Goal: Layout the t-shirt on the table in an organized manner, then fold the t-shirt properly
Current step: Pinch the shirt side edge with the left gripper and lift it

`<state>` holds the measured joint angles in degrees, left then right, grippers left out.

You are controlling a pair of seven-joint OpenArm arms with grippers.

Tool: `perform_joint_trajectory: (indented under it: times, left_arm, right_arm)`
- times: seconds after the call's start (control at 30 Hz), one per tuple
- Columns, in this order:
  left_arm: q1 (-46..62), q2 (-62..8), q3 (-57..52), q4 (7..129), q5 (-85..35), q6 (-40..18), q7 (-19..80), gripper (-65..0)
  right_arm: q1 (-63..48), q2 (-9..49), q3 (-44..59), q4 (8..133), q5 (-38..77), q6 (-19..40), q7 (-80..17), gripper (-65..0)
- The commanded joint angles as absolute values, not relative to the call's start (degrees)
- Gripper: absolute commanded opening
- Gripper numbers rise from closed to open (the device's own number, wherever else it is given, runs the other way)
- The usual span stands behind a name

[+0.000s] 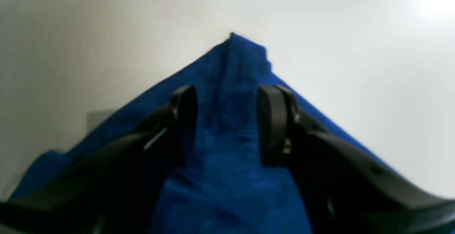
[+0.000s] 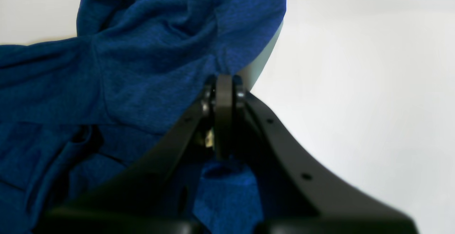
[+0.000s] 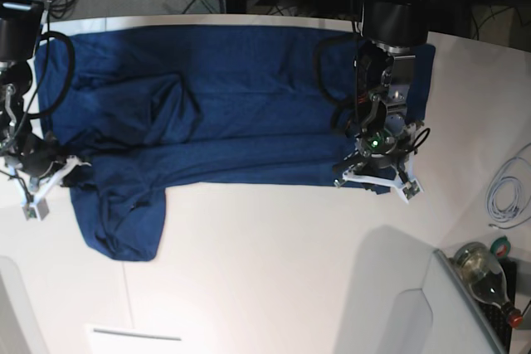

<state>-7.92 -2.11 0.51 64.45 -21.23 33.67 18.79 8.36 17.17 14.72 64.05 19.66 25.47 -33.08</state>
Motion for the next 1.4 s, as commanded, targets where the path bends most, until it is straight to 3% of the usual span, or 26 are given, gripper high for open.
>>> perform_joint_trajectory:
  times: [0.0, 0.2, 0.53, 0.77, 0.93, 1.2, 1.27, 1.37]
  left_arm:
    - [-10.1, -2.2, 0.6, 64.0, -20.9, 33.8, 17.7, -38.3]
    - [-12.0, -2.2, 0.6, 59.1, -21.1, 33.8, 17.6, -38.3]
    - [-10.4, -2.1, 0.7, 66.4, -21.1, 33.8, 20.8, -37.4]
    - [-12.6, -1.3, 0.6, 63.5, -21.1, 33.7, 23.3, -36.9]
    - [-13.0, -0.9, 0.6, 62.5, -21.1, 33.7, 23.3, -23.7]
    - [-13.0, -0.9, 0.6, 61.8, -21.1, 33.7, 23.3, -23.4]
    - [-13.0, -0.9, 0.6, 61.8, -21.1, 33.7, 23.3, -27.6]
    - [-13.0, -1.0, 0.5, 61.8, -21.1, 33.7, 23.3, -42.9]
  right_arm:
    - [9.7, 18.2, 14.9, 65.3, 20.4, 25.6, -32.0, -65.0]
    - [9.7, 18.2, 14.9, 65.3, 20.4, 25.6, -32.0, -65.0]
    - [9.8, 18.2, 14.9, 65.3, 20.4, 25.6, -32.0, -65.0]
    - [9.8, 18.2, 14.9, 65.3, 20.4, 25.6, -32.0, -65.0]
    - [9.8, 18.2, 15.0, 65.3, 20.4, 25.6, -32.0, -65.0]
    - [9.8, 18.2, 15.2, 65.3, 20.4, 25.6, -32.0, -65.0]
    - [9.8, 18.2, 15.2, 65.3, 20.4, 25.6, -32.0, -65.0]
    - [9.8, 18.2, 15.2, 65.3, 20.4, 25.6, -32.0, -65.0]
